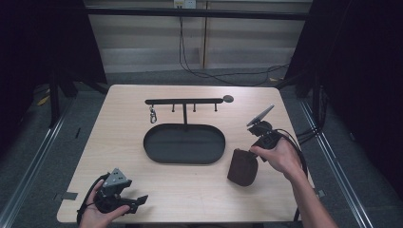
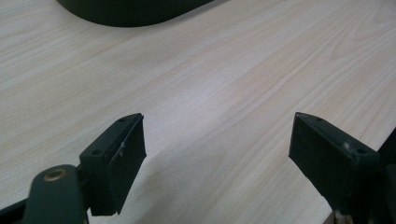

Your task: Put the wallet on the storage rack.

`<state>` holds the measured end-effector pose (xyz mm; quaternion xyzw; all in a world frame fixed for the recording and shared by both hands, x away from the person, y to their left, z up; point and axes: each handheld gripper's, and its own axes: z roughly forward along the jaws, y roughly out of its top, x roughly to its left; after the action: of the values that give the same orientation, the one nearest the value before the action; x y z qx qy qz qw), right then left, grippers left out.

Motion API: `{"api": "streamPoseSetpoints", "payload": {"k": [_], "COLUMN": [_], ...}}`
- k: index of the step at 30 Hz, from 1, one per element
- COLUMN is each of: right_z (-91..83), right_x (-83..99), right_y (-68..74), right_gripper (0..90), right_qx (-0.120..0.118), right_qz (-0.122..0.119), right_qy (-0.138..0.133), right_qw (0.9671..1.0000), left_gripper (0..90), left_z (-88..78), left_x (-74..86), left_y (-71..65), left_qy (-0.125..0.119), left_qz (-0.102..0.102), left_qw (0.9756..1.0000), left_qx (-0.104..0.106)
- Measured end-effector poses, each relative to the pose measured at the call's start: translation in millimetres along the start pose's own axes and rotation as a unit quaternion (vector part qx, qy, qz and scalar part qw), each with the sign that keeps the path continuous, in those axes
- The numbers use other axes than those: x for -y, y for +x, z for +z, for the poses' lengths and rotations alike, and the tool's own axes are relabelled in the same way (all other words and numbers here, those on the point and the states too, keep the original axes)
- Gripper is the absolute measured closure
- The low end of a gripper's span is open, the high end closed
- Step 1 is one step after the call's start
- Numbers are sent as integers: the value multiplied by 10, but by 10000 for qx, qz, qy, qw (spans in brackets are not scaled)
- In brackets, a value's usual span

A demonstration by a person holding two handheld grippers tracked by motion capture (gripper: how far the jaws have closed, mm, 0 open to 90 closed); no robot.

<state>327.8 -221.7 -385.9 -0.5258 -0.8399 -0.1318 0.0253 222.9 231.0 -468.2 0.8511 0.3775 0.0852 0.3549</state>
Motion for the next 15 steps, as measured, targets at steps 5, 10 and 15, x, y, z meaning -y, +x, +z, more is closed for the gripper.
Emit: {"api": "streamPoseSetpoints", "payload": {"k": [5,10,15], "right_z": [-23,-39,-125], "right_x": [-48,-82,-129], "right_y": [66,91,109], "right_gripper": [685,686,687], "right_qx": [278,301,400], "right_qz": [-69,-56,-22], "right_qy": [118,92,50], "right_qw": [9995,9995,9992], "left_gripper": [185,185,185], "left_z": [-9,-16,-15], "left_x": [-4,1,0], "left_y": [10,15,11], "left_qy": [26,18,13], "left_qz": [35,44,34], "left_qw": [10000,10000,10000], "left_qx": [2,-13,-4]}}
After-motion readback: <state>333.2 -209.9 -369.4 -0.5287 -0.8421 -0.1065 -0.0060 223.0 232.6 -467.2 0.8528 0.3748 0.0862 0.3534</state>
